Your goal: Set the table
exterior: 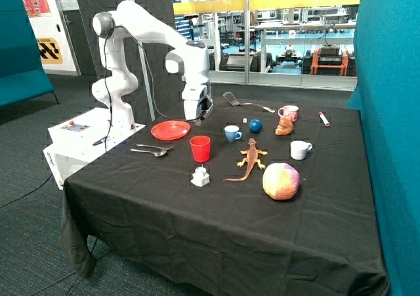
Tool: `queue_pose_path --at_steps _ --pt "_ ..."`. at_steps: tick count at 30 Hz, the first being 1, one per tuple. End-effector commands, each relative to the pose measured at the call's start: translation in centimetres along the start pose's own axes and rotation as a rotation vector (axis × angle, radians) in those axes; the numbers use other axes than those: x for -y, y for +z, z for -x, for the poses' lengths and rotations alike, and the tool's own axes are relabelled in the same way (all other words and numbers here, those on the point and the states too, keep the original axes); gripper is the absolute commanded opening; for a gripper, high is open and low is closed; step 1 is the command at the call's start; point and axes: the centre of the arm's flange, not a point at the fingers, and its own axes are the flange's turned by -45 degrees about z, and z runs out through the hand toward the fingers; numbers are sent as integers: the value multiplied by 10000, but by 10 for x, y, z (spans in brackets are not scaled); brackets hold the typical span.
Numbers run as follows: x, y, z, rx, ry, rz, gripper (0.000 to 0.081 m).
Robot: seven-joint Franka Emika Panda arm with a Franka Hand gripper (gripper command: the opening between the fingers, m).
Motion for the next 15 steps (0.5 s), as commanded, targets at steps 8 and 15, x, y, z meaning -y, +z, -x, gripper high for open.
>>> queue_pose_path --at_steps 8,15 --pt "-26 17 -12 17 621 3 325" --pt "-25 21 -16 17 514 3 322"
